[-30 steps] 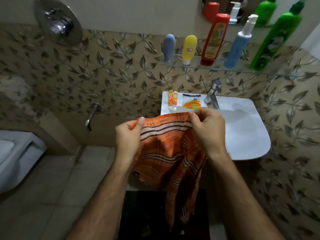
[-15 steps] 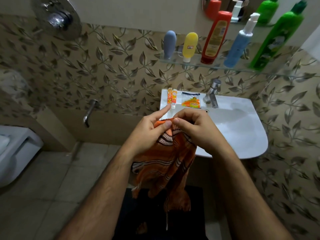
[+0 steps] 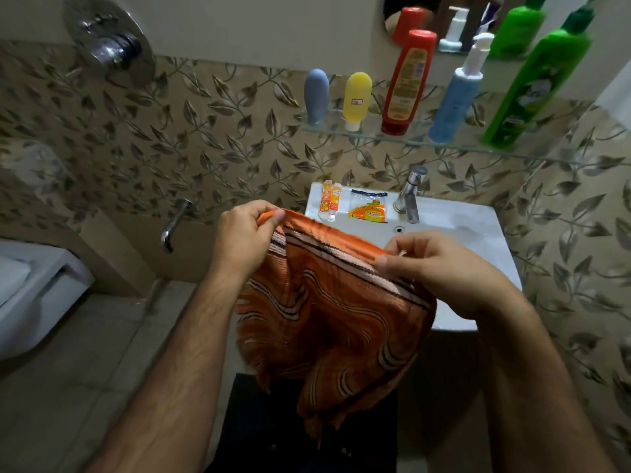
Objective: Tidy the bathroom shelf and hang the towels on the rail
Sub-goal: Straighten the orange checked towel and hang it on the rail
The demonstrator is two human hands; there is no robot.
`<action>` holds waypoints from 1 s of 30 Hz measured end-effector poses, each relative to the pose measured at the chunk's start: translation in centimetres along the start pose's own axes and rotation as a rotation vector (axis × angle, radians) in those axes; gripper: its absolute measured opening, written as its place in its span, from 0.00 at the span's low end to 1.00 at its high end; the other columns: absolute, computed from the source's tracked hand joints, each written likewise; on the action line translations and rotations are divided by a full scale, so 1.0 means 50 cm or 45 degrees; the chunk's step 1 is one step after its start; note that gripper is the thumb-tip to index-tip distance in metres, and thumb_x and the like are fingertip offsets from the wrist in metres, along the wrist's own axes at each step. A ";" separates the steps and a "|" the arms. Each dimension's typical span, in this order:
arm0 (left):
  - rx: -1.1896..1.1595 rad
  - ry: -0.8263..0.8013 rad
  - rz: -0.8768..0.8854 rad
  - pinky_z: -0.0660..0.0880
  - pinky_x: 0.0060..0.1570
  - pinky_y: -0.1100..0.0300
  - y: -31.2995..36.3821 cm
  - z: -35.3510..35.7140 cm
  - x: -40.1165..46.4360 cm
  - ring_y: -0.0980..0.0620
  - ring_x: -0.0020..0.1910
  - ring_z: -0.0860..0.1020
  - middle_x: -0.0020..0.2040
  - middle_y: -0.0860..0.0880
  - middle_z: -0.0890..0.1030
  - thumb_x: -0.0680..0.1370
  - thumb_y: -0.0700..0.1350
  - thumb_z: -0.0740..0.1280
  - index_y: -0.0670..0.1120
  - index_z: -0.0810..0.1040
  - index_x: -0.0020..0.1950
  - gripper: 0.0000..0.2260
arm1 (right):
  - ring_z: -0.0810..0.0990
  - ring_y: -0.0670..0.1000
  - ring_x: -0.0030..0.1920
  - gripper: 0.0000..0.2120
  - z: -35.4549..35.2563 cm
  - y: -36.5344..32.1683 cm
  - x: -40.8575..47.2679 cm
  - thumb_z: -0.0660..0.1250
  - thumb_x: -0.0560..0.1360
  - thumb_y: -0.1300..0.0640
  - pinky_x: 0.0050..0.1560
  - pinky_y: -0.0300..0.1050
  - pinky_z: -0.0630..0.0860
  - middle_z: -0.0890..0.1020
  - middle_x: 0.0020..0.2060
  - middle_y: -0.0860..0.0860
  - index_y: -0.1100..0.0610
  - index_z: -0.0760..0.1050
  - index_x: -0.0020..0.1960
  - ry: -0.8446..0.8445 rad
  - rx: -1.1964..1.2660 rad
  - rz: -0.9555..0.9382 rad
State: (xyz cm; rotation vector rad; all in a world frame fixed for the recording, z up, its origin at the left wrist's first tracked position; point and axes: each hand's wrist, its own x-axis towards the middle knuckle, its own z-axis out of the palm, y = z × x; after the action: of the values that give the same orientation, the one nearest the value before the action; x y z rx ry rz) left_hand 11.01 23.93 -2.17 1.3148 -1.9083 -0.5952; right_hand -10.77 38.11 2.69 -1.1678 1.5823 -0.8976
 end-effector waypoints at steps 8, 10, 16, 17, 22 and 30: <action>-0.771 -0.372 -0.202 0.77 0.54 0.61 0.030 0.047 -0.079 0.58 0.52 0.82 0.55 0.53 0.83 0.77 0.38 0.69 0.50 0.71 0.71 0.23 | 0.77 0.51 0.34 0.08 0.017 0.051 0.062 0.67 0.78 0.56 0.38 0.47 0.73 0.83 0.35 0.58 0.56 0.80 0.41 0.305 -0.310 -0.303; -0.927 -0.478 -0.153 0.76 0.51 0.65 0.050 0.063 -0.100 0.59 0.53 0.81 0.56 0.56 0.83 0.77 0.34 0.67 0.51 0.70 0.72 0.25 | 0.79 0.50 0.35 0.08 0.024 0.054 0.064 0.67 0.78 0.55 0.40 0.50 0.76 0.83 0.35 0.55 0.54 0.80 0.42 0.197 -0.349 -0.301; -0.777 -0.768 -0.032 0.75 0.54 0.63 0.080 0.092 -0.089 0.57 0.52 0.81 0.51 0.52 0.84 0.77 0.42 0.68 0.49 0.80 0.58 0.10 | 0.81 0.57 0.41 0.08 0.007 0.054 0.056 0.67 0.78 0.54 0.46 0.58 0.79 0.82 0.39 0.59 0.58 0.80 0.45 -0.030 -0.309 -0.322; -0.752 -0.771 -0.054 0.75 0.50 0.63 0.082 0.095 -0.086 0.57 0.47 0.81 0.46 0.52 0.84 0.76 0.44 0.70 0.50 0.81 0.52 0.06 | 0.81 0.55 0.39 0.08 0.000 0.057 0.054 0.68 0.78 0.53 0.43 0.53 0.79 0.82 0.37 0.57 0.57 0.80 0.44 -0.031 -0.328 -0.330; -0.364 -0.520 0.136 0.73 0.41 0.62 0.086 0.092 -0.060 0.61 0.36 0.76 0.36 0.54 0.81 0.71 0.52 0.70 0.54 0.79 0.41 0.03 | 0.73 0.47 0.30 0.14 -0.019 0.076 0.045 0.69 0.74 0.50 0.35 0.47 0.69 0.76 0.28 0.50 0.60 0.76 0.38 0.008 -0.366 -0.301; -0.115 -0.294 0.346 0.71 0.39 0.67 0.140 0.060 -0.023 0.60 0.38 0.78 0.37 0.56 0.81 0.74 0.48 0.72 0.54 0.78 0.41 0.04 | 0.80 0.51 0.38 0.12 -0.022 0.098 0.041 0.71 0.70 0.45 0.38 0.55 0.79 0.80 0.36 0.49 0.52 0.77 0.37 0.248 -0.285 -0.505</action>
State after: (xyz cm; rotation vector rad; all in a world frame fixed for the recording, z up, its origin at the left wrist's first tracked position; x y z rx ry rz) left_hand 4.75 27.52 0.62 0.9412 -2.1735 -0.7074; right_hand -13.37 37.53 -2.03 -1.6326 1.6672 -1.1376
